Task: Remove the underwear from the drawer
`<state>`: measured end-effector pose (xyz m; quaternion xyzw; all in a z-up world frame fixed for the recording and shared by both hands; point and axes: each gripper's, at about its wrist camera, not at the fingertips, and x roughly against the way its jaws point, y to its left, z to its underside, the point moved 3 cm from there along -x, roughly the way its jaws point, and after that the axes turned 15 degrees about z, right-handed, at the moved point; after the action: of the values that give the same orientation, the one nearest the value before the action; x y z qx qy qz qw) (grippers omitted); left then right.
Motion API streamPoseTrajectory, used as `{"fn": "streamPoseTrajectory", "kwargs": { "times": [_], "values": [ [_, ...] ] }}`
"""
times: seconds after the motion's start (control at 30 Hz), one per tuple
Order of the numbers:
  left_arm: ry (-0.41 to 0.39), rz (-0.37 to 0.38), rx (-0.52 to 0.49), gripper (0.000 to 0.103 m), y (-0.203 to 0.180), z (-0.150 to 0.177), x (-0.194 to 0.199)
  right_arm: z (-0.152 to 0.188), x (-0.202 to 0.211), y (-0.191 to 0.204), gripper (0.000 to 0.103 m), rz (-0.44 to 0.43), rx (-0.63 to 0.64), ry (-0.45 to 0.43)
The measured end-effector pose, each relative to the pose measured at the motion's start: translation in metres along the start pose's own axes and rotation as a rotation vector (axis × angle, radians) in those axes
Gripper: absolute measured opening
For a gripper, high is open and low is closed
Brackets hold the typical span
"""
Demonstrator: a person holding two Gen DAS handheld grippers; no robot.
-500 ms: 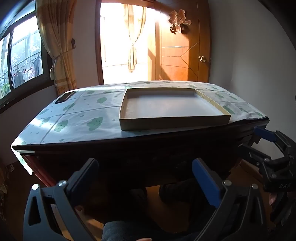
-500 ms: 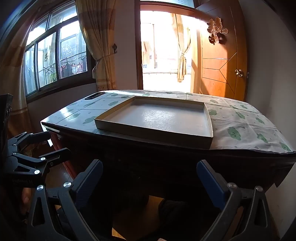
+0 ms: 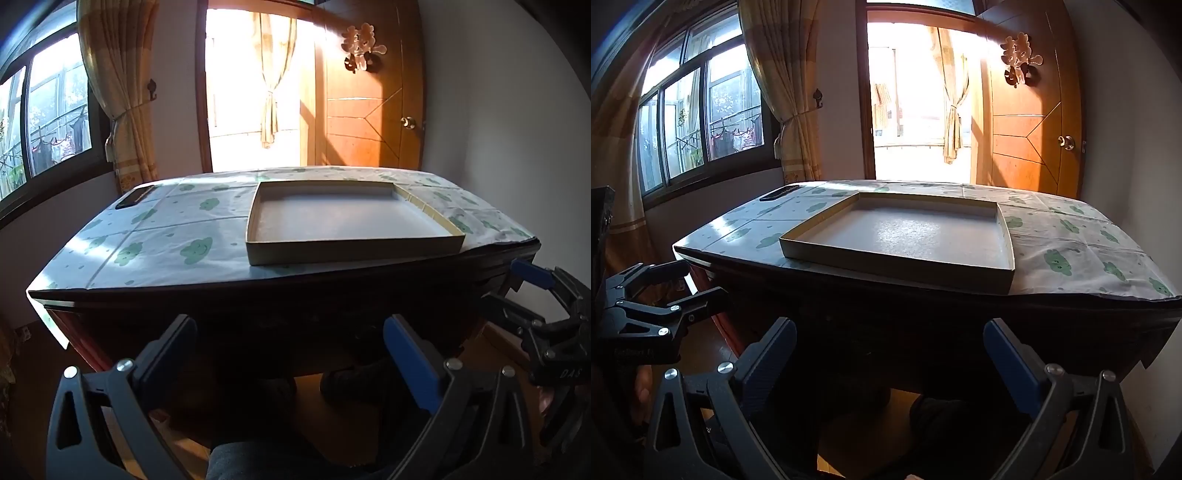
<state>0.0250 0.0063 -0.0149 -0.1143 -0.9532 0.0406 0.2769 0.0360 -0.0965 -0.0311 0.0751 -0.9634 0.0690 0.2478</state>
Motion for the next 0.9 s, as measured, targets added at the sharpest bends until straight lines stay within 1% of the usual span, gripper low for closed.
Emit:
{"fn": "streamPoseTrajectory", "kwargs": {
  "times": [0.9],
  "values": [
    [-0.012,-0.005,0.012,0.103,0.0076,-0.0036,0.0035,-0.0020,0.0030,-0.0007,0.103,-0.002,-0.002,-0.010]
  ]
}}
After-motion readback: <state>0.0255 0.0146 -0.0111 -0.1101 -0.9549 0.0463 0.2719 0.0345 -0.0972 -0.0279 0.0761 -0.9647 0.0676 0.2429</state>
